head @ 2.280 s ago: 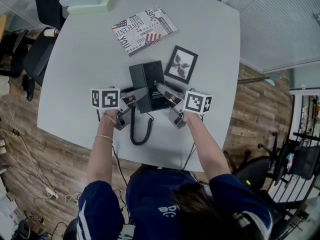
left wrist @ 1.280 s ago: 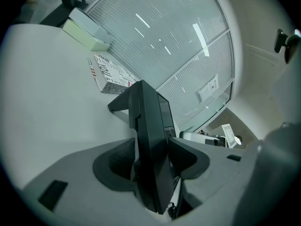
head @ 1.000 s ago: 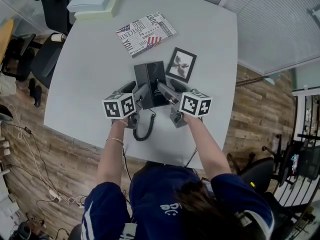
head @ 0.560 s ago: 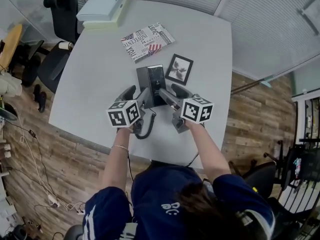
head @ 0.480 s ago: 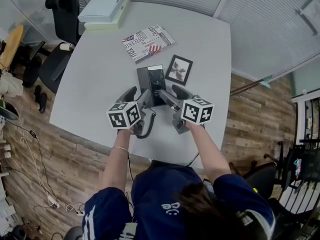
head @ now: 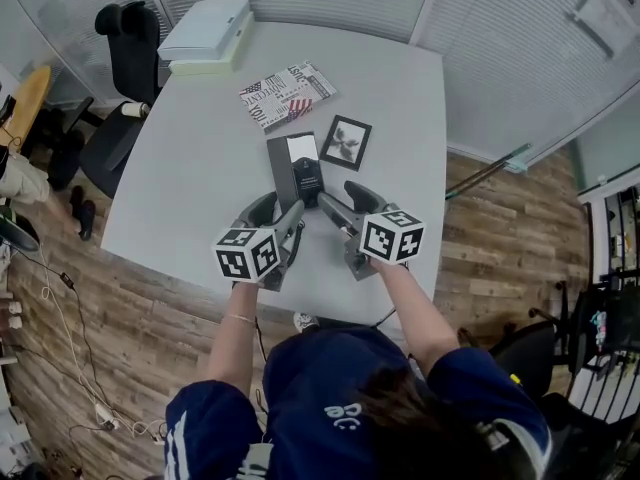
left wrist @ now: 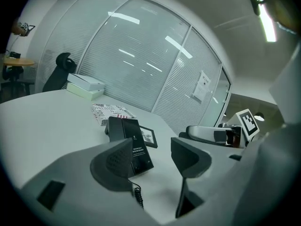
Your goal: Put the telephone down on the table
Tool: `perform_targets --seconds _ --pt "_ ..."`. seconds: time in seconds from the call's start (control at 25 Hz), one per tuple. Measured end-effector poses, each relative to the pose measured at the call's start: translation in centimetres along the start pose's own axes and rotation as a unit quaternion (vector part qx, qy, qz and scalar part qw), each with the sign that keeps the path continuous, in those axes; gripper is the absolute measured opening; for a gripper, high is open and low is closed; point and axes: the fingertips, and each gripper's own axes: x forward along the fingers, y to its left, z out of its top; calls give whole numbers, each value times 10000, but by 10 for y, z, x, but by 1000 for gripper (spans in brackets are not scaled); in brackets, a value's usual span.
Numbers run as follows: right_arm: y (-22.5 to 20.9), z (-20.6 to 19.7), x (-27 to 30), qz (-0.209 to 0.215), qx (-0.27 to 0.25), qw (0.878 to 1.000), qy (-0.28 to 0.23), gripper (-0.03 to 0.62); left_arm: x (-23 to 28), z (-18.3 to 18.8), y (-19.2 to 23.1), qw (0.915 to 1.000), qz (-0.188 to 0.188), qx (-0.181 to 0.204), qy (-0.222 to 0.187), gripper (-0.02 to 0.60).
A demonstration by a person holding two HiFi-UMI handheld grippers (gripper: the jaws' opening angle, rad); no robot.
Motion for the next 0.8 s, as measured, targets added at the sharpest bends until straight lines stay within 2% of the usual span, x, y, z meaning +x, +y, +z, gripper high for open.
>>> perform_targets --seconds 0.32,0.44,0.64,0.8 --pt "11 -14 -34 -131 -47 9998 -114 315 -25 -10 -25 9992 106 205 -324 244" --pt "11 -27 -46 -258 -95 9996 -94 314 -29 -18 -35 9990 70 341 -293 244" --pt "6 -41 -62 -601 -405 9974 -47 314 -38 -34 -38 9990 124 359 -241 244" --pt "5 -50 -67 -663 -368 9971 -30 314 -46 -51 -42 9990 120 397 -160 242"
